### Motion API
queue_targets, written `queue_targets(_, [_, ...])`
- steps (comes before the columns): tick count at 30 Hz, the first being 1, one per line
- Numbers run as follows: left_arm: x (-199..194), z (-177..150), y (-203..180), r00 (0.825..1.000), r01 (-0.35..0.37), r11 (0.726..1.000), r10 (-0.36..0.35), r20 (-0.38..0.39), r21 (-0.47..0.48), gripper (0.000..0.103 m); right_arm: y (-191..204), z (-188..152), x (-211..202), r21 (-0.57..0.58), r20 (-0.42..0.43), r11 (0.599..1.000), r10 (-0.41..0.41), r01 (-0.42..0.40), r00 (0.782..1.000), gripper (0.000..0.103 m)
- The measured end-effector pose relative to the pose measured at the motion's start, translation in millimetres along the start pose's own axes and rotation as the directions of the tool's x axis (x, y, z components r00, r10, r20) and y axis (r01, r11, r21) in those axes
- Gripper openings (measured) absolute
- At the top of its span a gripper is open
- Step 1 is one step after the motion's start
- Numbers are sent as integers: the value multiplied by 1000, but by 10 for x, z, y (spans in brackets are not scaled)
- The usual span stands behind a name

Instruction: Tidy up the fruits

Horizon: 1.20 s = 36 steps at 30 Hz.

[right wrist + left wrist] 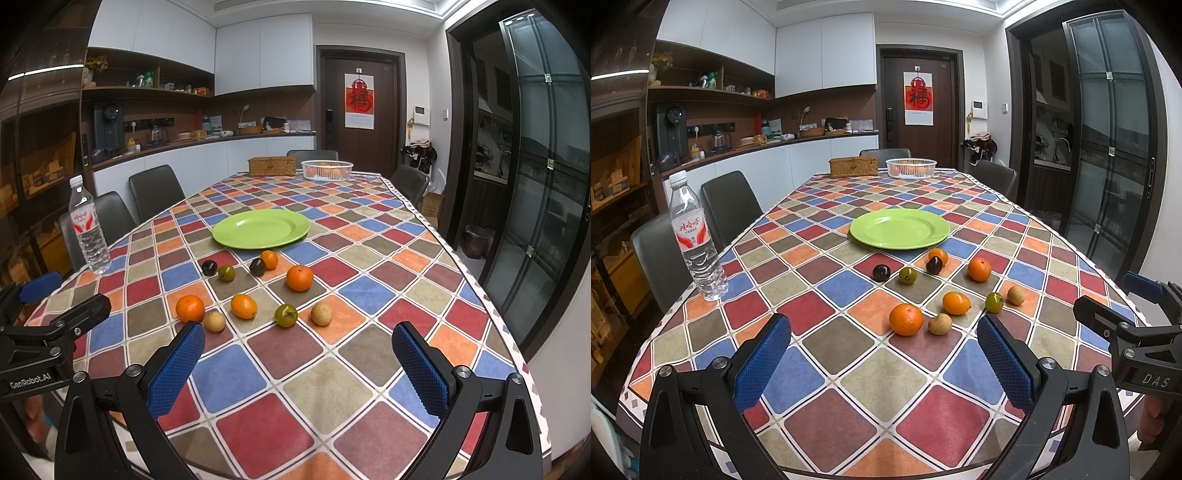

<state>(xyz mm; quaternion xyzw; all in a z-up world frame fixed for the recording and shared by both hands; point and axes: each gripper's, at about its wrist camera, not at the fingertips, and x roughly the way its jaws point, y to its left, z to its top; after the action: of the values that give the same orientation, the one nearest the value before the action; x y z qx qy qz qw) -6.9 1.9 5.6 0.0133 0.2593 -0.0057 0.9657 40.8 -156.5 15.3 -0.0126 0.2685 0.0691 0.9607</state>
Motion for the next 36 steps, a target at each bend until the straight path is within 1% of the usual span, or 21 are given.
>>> queue_targets(16, [-3,-4,2,1000,-3,1000,3,0,-1,103,3,-6,1,-2,2,1000,0,0,1000,102])
queue_targets(23, [12,31,74,1000,-11,1000,11,-6,-13,103,57,30,-19,-14,-2,1000,4,-4,1000,102])
queue_targets(24, [21,32,79,1000,-14,1000,14,-9,-13,103,113,124,-34,-21,-4,1000,7,-7,1000,102])
queue_targets(36, [278,-44,99,997,-1,1000,2,-83,6,102,201,90,192,-77,-17,997,29,-30,999,102])
